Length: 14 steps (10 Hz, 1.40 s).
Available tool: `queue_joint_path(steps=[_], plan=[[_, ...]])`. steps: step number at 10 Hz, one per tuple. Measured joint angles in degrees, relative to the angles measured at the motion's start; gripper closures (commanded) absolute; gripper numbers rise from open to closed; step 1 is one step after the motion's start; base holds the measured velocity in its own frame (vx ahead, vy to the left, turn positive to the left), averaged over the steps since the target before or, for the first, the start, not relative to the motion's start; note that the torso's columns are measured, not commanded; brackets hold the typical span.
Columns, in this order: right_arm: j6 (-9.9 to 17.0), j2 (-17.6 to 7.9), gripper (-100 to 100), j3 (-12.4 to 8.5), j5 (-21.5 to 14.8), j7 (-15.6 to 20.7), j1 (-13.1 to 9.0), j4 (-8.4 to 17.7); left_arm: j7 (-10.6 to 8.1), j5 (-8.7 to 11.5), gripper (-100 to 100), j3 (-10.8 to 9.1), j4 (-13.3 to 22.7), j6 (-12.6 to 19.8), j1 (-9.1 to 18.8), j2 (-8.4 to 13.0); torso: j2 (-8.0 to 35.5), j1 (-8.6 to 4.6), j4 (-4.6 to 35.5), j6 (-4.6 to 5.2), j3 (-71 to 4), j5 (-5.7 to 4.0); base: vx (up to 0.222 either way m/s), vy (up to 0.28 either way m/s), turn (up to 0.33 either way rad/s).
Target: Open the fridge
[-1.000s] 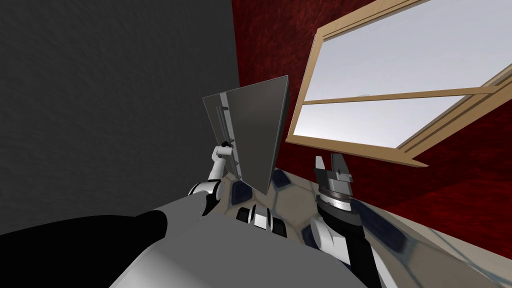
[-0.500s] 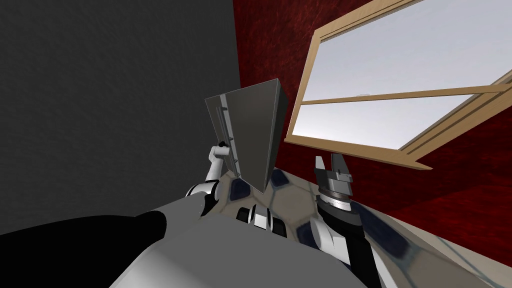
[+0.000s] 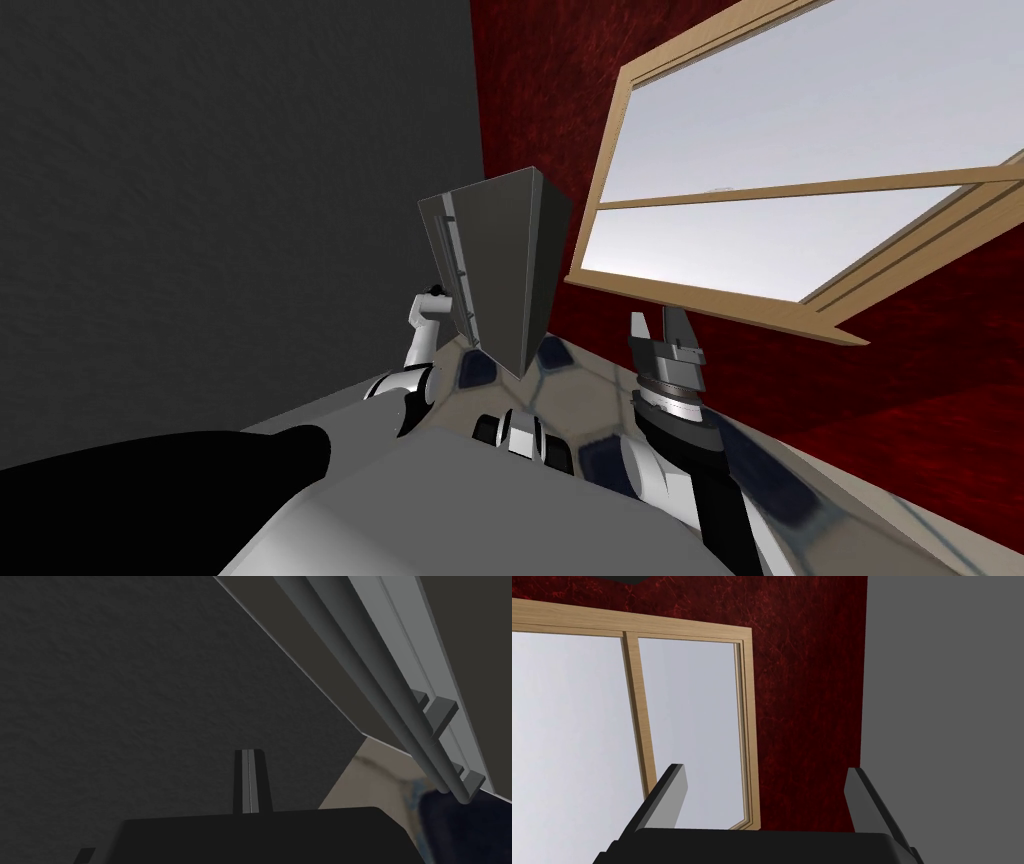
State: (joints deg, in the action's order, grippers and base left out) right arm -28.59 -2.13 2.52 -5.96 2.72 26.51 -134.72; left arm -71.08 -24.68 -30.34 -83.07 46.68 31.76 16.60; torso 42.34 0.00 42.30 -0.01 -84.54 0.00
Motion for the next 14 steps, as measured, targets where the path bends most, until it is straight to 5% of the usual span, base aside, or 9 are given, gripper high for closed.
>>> queue_joint_path(steps=[2,3,14], plan=[[0.0,0.0,0,0.0,0.0,0.0,0.0,0.0,-0.9,-1.1,100,-0.9,-1.2,1.3,-0.6,0.6,-0.2,0.23,-0.1,0.04,-0.1,0.06,-0.029,-0.078,0.016],[0.0,0.0,0,0.0,0.0,0.0,0.0,0.0,-0.9,-1.1,-100,-0.91,-1.3,1.5,-0.6,0.6,-0.3,0.37,-0.1,0.01,-0.2,0.11,0.028,0.019,-0.067],[0.0,0.0,0,0.0,0.0,0.0,0.0,0.0,1.07,-0.2,-100,-0.61,-0.9,12.9,7.3,3.1,0.0,0.0,0.0,0.0,0.0,0.0,0.064,0.061,-0.053]])
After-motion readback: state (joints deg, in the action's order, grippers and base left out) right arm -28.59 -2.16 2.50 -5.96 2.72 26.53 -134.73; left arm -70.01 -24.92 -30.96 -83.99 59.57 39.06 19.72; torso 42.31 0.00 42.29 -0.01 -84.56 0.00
